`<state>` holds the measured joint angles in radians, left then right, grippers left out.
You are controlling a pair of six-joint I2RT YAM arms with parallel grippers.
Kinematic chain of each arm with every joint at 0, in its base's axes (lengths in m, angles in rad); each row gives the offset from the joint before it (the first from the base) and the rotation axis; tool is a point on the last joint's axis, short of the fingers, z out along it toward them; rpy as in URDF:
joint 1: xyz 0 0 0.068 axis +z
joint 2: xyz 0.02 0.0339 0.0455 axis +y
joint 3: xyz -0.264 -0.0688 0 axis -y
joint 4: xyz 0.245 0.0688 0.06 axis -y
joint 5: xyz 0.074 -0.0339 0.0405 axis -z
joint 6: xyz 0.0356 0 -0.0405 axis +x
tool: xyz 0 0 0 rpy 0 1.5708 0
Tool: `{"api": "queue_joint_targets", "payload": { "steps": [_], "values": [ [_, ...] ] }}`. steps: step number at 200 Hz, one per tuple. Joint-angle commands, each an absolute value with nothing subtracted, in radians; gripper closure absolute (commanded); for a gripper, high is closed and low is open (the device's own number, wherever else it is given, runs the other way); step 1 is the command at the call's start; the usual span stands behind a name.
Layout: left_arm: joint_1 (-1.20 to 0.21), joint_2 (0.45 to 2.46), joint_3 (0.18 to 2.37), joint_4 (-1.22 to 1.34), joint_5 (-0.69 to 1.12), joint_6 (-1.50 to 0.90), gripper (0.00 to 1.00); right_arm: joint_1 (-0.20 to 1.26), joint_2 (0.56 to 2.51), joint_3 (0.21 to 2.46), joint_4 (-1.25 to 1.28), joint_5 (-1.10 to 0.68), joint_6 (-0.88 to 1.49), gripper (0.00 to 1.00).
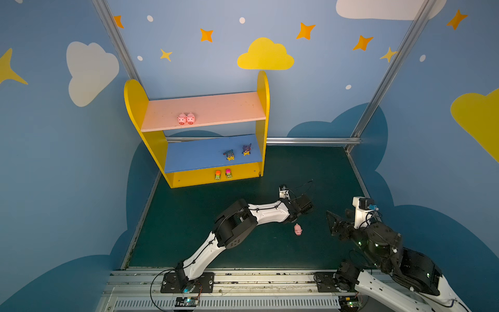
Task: Organize plastic toys on shelves
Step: Pick up the plastic toy from the center of the table.
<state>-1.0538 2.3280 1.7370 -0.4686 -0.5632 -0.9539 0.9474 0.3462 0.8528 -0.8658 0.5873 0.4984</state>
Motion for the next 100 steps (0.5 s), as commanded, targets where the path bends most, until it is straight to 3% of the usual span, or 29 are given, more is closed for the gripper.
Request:
{"api": "queue_joint_targets", "payload": {
  "steps": [1, 100],
  "values": [
    [-1.044, 2.354, 1.706, -0.507, -0.513, -0.947, 0.72, 0.953, 0.349, 0.873, -0.869, 0.602, 0.508, 0.16],
    [-1.034, 2.192, 1.545, -0.556, -0.45, -0.818, 0.78, 0.953, 0.403, 0.865, -0.808, 0.573, 0.505, 0.16]
  ]
}}
